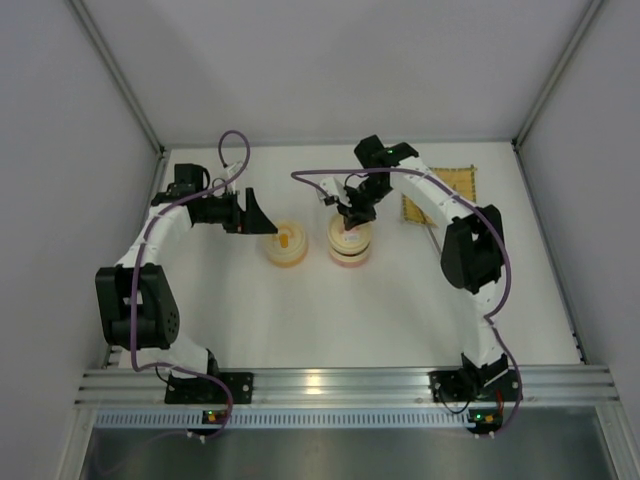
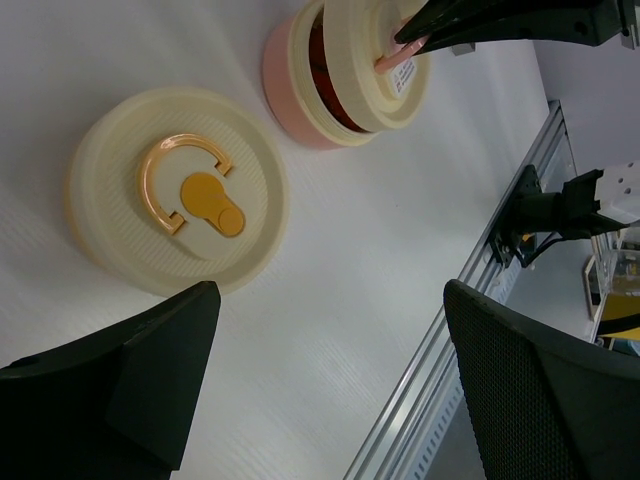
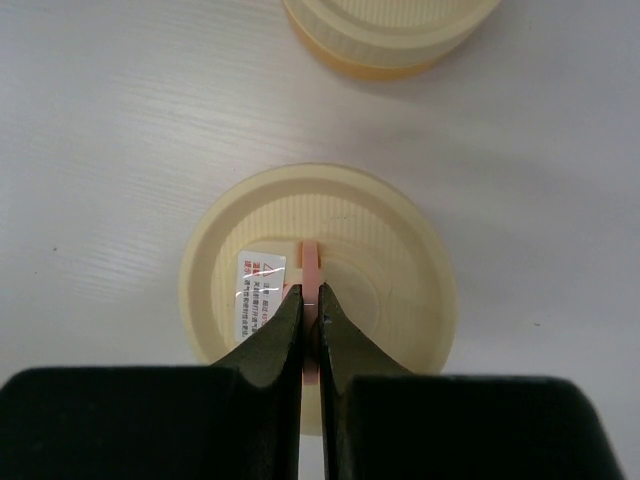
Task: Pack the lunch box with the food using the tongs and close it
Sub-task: Close the box lid on the packing box.
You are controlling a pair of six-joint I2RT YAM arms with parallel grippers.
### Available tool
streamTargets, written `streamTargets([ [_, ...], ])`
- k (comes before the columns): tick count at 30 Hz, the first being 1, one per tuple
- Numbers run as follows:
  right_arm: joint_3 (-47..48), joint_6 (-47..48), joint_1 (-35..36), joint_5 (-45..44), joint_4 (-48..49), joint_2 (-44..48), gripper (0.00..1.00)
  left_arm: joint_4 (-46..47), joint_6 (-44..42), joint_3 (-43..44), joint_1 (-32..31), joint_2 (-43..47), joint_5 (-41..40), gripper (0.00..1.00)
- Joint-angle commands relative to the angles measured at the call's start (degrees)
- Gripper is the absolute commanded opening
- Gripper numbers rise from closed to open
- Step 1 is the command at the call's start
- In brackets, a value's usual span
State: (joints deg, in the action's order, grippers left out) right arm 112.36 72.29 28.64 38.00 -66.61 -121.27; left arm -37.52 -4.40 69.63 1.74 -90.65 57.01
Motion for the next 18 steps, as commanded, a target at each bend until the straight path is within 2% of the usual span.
streamTargets([
  [1, 3.0, 3.5, -1.1, 2.1, -4.5, -1.2, 0.00, 2.5, -0.3, -0.2, 0.2, -0.6, 2.9, 0.98],
  [18, 4.1, 2.6, -1.2, 2.0, -5.2, -3.1, 0.00, 2.0, -0.6, -0.2, 0.2, -0.8, 2.9, 0.98],
])
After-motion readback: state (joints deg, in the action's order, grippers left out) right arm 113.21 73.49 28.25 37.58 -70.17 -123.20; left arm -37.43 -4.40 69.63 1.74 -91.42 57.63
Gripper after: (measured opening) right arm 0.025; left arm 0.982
